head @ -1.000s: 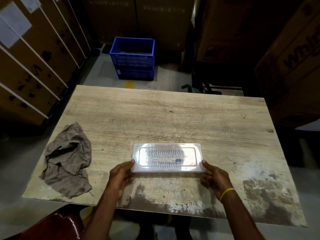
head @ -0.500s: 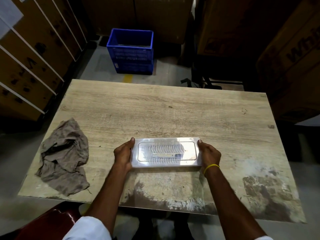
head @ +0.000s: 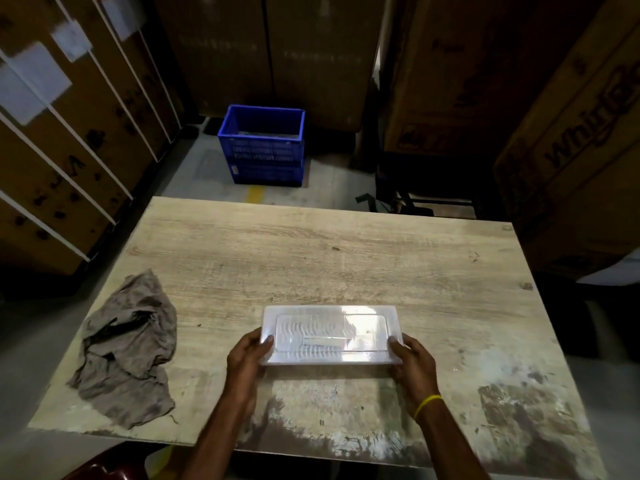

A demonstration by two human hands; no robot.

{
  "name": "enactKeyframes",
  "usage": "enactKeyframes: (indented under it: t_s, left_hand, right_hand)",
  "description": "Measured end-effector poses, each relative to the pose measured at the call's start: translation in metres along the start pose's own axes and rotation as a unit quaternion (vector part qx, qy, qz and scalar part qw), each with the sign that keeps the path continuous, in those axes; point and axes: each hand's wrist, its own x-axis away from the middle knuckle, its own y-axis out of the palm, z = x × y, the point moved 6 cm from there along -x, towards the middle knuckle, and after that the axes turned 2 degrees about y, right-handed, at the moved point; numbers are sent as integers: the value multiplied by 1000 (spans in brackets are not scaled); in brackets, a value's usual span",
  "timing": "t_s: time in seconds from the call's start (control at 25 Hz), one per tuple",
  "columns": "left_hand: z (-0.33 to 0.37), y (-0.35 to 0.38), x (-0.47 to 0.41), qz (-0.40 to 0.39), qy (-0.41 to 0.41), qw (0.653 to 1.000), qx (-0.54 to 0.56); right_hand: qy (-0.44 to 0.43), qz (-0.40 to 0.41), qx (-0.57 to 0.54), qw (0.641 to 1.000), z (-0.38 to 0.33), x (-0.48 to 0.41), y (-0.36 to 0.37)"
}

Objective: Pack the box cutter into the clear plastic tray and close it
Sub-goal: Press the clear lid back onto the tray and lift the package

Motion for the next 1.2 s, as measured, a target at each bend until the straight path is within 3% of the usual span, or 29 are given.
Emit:
enactKeyframes:
  t_s: [0.32, 0.52, 0.8, 1.2]
  left_hand:
    - [87, 49, -29, -27, 55, 998, 22]
    - [112, 69, -68, -19, 92, 995, -32]
    - [77, 67, -107, 3, 72, 991, -109]
    - [56, 63, -110, 50, 63, 990, -113]
  right_hand:
    - [-32, -44, -75, 996, -72, -13, 33]
    - [-58, -38, -22, 997, -97, -53, 54]
    - [-63, 26, 85, 994, -78, -86, 55]
    - [-96, 33, 133, 986, -68, -89, 55]
